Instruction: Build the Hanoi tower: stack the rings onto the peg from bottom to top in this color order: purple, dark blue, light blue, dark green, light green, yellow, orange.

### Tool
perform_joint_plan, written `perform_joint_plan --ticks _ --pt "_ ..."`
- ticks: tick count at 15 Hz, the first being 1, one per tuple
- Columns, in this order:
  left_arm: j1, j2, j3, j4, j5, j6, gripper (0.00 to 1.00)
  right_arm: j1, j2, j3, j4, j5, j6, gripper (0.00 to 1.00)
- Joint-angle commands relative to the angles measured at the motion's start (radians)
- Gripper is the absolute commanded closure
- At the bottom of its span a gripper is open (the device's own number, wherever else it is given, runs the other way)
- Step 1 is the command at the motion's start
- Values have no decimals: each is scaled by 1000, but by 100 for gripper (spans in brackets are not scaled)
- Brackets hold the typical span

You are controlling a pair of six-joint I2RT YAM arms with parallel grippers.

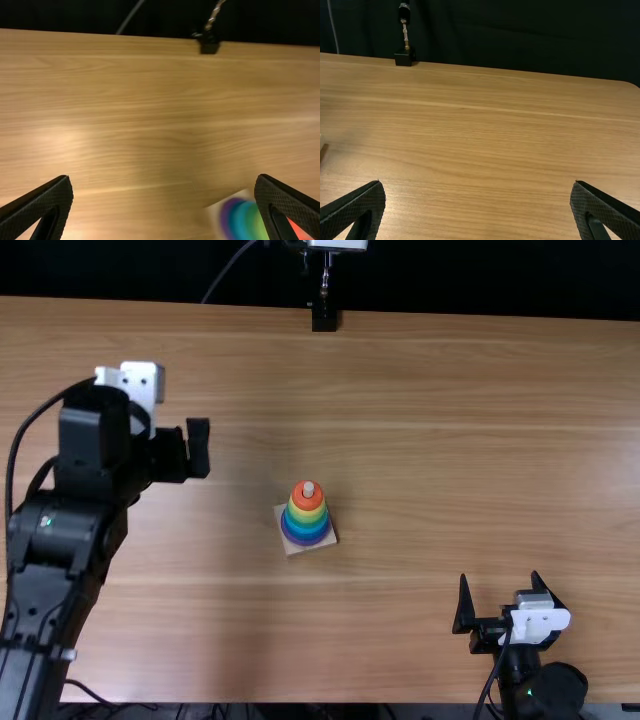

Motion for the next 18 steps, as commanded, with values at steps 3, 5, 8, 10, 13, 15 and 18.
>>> perform_joint_plan --ticks 3,5,8,10,13,15,18 --pt "77 -247 -242 167 -109 189 0 -12 -13 -63 -76 -15 -6 0" --pt "91 -401 -432 303 -107 205 0 -12 -13 -63 -76 -15 -6 0" --pt "93 -638 -665 357 -107 207 0 -12 -13 -63 -76 -15 -6 0" --pt "97 -813 -832 358 -109 207 0 -12 -13 -63 -76 -15 -6 0" --pt "93 -1032 -1030 357 -114 198 0 -12 -13 -63 -76 -15 -6 0" --pt "96 -1136 -1108 357 -101 200 0 -12 -13 -63 -76 -15 -6 0" --pt "94 -1261 -1219 357 -99 200 0 -12 -13 -63 -76 -15 -6 0"
